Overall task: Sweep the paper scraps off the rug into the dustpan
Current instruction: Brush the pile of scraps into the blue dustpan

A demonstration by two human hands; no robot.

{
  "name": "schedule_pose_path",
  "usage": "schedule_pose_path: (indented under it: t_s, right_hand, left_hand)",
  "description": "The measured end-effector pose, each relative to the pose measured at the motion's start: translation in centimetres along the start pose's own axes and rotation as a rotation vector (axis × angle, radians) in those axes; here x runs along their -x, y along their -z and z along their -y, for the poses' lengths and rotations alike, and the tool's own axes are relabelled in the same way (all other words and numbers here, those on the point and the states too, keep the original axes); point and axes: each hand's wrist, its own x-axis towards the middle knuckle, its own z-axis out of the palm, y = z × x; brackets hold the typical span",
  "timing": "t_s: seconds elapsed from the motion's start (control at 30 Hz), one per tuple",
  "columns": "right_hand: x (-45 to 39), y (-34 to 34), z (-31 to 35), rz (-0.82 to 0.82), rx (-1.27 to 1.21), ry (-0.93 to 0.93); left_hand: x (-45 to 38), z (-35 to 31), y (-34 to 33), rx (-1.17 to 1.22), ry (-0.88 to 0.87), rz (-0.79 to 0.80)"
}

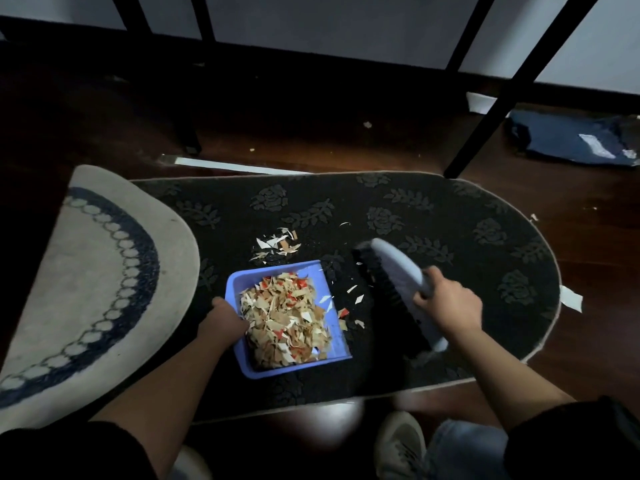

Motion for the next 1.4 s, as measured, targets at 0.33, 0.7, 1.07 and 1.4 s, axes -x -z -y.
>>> schedule_pose_path:
  t_s: [0.33,0.7,1.07,1.4]
  right_hand:
    - [-0.2,-2.6,-1.0,0.167,-0.011,-0.06]
    - [-0.2,-0.3,-1.5,0.034,0.027,0.02]
    - [0.9,-2.8,-1.9,0.132,0.034,0.029]
    - [0.5,-0.8,-0.8,-0.027,0.007,0.046]
  left_hand:
    - [-0.4,0.0,-0.3,0.007,0.033,0.0]
    - [-0.4,0.2,-0.3,0.031,0.013,0.011]
    - [-0.4,0.2,-0.4,0.02,0.023,0.01]
    - [-0.4,0.0,-0.5,0.017,0.028,0.013]
